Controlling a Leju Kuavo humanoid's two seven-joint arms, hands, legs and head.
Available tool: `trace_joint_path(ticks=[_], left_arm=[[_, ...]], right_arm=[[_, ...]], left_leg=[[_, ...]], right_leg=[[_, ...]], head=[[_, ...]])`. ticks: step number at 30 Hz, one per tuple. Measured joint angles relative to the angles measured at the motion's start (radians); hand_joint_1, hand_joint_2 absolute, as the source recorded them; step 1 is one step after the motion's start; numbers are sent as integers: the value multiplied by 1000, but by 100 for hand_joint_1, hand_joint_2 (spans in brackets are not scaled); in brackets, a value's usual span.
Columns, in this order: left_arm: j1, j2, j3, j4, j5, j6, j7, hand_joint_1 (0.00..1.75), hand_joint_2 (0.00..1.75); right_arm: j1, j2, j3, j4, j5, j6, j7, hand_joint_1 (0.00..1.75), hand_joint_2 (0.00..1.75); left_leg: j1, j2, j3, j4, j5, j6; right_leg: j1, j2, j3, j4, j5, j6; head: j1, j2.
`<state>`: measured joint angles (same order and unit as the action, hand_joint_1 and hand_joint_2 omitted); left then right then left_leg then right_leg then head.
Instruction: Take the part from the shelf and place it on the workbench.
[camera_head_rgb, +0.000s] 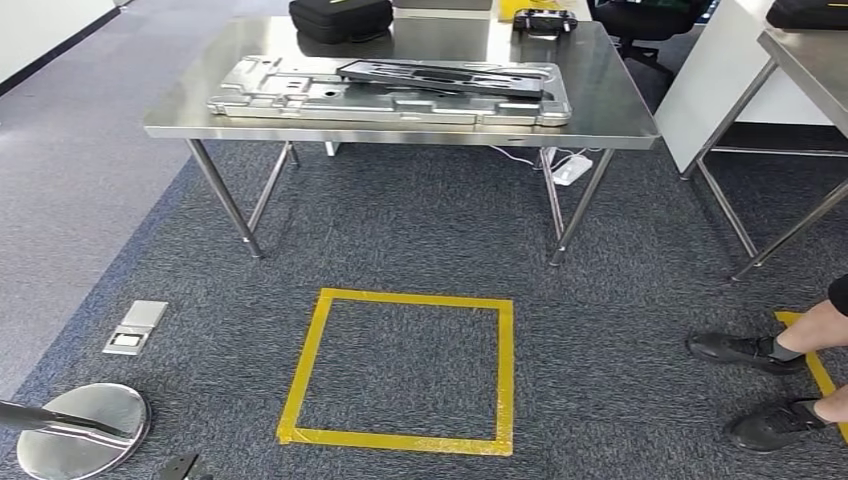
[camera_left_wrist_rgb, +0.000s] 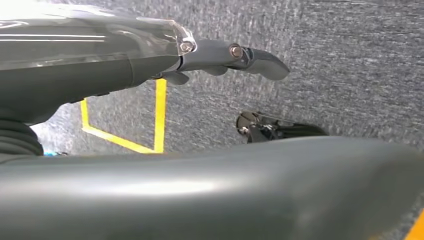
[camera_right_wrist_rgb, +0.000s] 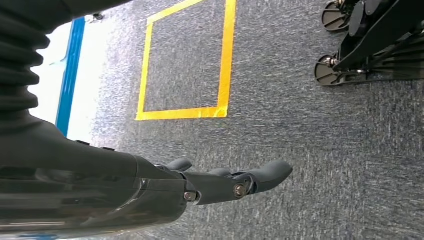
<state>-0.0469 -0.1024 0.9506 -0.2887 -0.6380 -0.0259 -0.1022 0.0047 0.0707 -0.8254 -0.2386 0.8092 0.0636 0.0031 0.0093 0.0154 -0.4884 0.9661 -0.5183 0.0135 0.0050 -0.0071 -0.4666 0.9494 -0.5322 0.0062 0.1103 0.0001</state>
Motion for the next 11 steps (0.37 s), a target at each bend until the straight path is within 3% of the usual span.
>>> trace_joint_path(ticks=[11], left_arm=[[49,24,-239,-20,169,6,26,0,0]], right_arm=[[35,-16,206,-35,-213,-16,0,0,0]], left_leg=[[-3,0,-5,0,0,1]], right_leg=[[-3,0,-5,0,1,1]], head=[[0,0]])
